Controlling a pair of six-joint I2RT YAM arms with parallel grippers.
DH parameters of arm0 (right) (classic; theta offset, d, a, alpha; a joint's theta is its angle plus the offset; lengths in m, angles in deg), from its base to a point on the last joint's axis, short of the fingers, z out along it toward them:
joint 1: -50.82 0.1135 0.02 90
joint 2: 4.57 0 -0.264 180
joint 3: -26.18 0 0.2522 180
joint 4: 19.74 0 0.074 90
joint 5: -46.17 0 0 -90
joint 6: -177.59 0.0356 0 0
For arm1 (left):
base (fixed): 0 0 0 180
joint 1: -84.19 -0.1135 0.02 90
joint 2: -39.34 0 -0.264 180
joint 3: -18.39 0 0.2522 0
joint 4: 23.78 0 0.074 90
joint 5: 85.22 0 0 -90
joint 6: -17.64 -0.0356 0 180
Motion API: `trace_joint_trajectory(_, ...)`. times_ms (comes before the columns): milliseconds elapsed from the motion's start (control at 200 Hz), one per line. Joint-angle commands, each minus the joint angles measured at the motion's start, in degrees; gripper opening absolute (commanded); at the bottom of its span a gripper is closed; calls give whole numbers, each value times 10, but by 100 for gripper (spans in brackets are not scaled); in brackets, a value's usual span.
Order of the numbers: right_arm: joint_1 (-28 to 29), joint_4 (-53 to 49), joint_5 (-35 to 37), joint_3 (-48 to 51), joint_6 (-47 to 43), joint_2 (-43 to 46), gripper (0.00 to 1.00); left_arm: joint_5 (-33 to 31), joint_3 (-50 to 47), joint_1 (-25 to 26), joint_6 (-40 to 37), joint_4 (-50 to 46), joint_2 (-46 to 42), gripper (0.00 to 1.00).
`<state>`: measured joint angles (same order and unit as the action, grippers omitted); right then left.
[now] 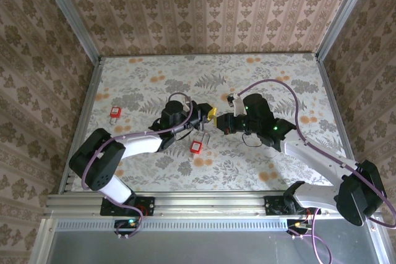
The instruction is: Unlock with the key
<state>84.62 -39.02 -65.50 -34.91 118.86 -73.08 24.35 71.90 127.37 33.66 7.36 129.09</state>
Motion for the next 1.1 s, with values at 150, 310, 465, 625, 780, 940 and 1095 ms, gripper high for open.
trace_joint_trajectory(150,-16,25,-38,8,19,26,26,-4,33,-12,-123,-113,-55,0)
trace_joint_trajectory(310,-54,130,-88,28,133,56,72,-60,79,-23,-324,-261,-136,0)
trace_joint_trajectory(465,-81,260,-139,34,232,54,80,-108,76,-11,-496,-257,-197,0)
trace_joint_trajectory(625,-85,390,-180,41,297,14,79,-104,54,-3,-577,-200,-227,0)
trace_joint_trajectory(780,-75,476,-193,56,328,-24,69,-99,45,-1,-587,-168,-235,0)
trace_joint_trajectory(940,-50,541,-192,69,345,-65,54,-104,34,2,-579,-137,-237,0)
trace_joint_trajectory(1095,-28,588,-182,83,359,-94,46,-111,28,4,-573,-118,-238,0)
